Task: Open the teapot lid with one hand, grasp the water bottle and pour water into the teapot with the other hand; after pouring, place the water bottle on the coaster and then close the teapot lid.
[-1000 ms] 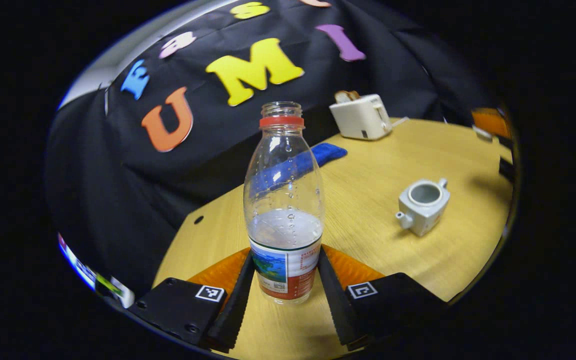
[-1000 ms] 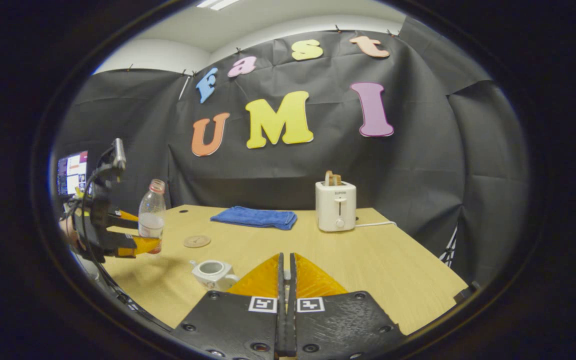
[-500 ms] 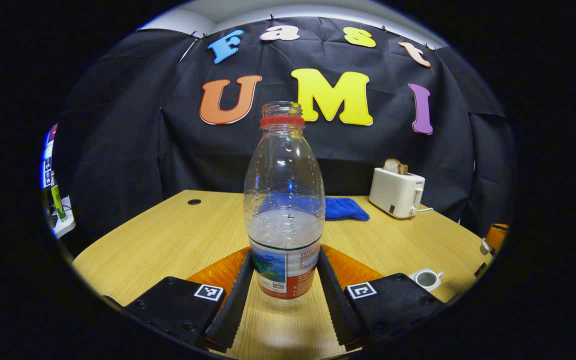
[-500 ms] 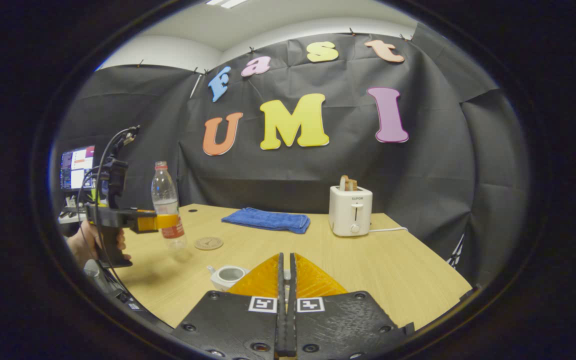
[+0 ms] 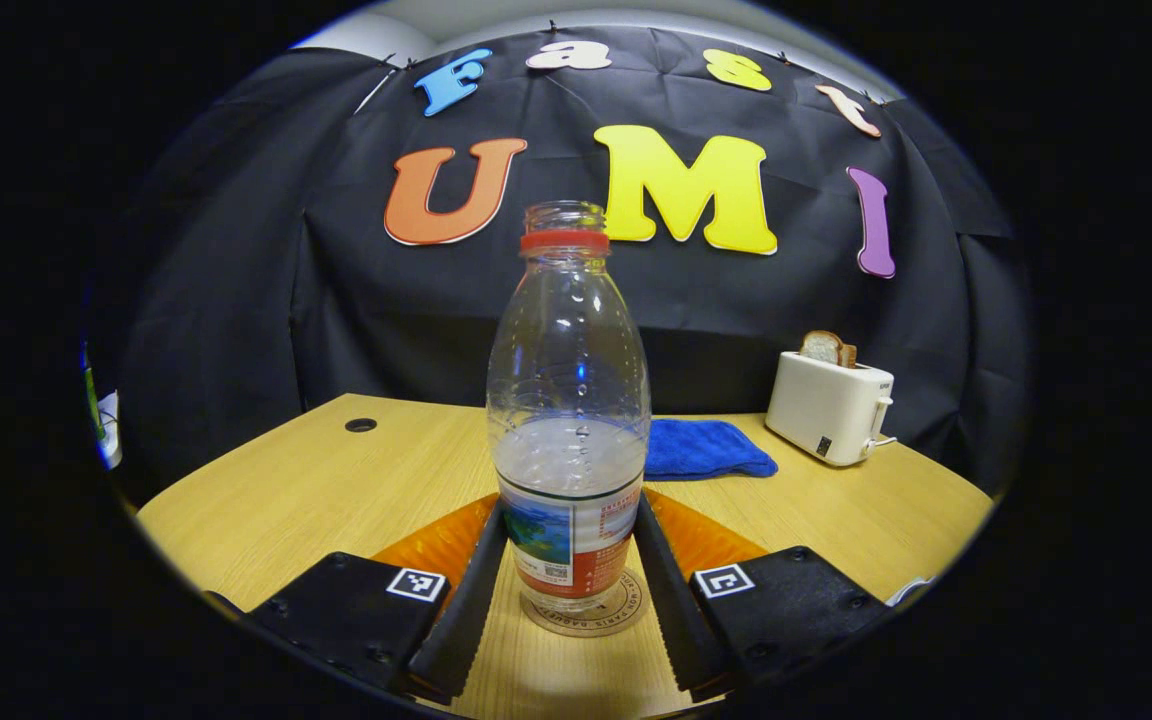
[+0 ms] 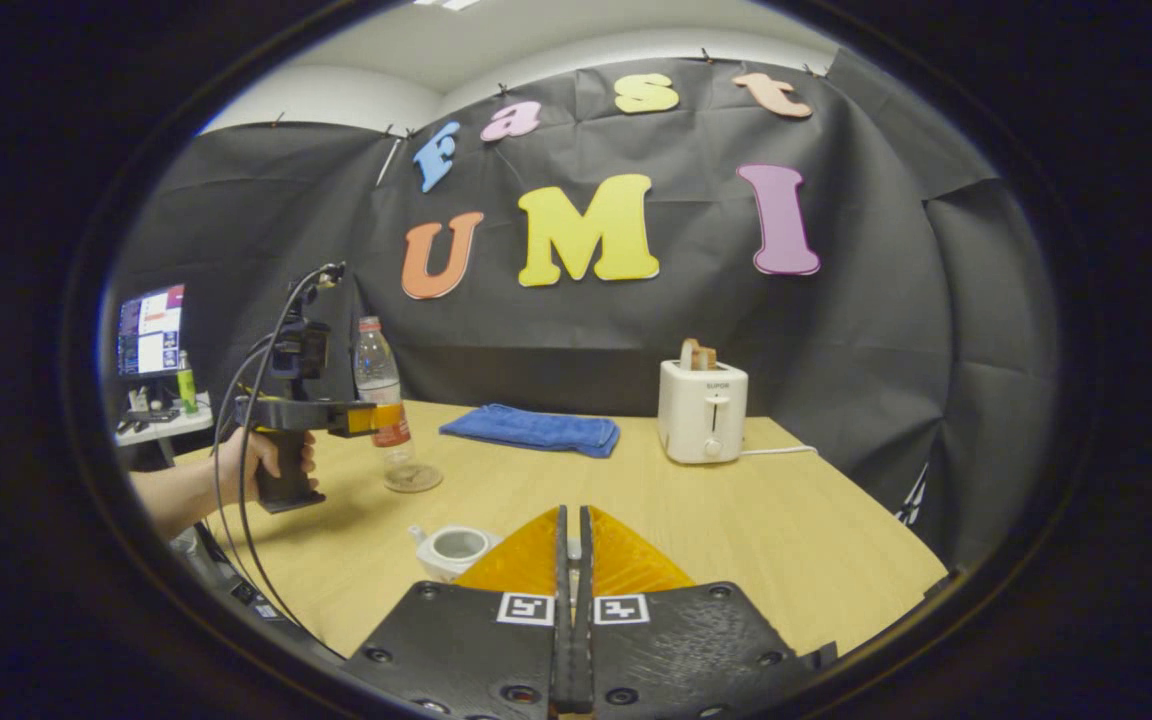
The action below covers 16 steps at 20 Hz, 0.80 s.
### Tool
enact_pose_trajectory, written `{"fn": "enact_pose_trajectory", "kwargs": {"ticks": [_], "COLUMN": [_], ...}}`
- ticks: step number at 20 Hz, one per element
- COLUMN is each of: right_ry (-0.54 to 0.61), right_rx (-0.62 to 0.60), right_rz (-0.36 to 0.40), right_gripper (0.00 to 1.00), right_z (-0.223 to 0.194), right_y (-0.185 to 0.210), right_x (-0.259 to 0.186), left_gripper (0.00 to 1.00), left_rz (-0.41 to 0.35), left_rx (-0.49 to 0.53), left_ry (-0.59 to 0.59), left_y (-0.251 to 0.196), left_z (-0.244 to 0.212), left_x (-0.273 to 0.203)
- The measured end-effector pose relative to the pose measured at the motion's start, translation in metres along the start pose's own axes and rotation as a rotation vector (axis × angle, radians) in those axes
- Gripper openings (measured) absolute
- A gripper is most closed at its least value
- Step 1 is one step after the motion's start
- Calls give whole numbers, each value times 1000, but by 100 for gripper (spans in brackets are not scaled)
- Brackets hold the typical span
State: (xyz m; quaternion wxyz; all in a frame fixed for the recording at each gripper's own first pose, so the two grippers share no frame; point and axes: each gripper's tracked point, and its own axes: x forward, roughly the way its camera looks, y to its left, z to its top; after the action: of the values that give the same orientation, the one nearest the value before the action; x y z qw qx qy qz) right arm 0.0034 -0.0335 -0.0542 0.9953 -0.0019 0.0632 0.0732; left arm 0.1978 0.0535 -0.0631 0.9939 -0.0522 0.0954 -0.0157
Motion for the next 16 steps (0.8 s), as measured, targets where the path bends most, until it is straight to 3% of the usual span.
{"fn": "enact_pose_trajectory", "kwargs": {"ticks": [7,16], "right_ry": [31,29], "right_rx": [22,11], "right_rz": [-16,-15], "right_gripper": [0,0], "right_z": [-11,-12], "right_y": [-8,-6], "right_x": [6,5], "left_gripper": [77,85], "left_rz": [-1,-5], "left_rx": [-32,25], "left_ry": [32,13], "left_y": [-1,-6], "left_z": [-20,-18], "left_x": [19,19]}}
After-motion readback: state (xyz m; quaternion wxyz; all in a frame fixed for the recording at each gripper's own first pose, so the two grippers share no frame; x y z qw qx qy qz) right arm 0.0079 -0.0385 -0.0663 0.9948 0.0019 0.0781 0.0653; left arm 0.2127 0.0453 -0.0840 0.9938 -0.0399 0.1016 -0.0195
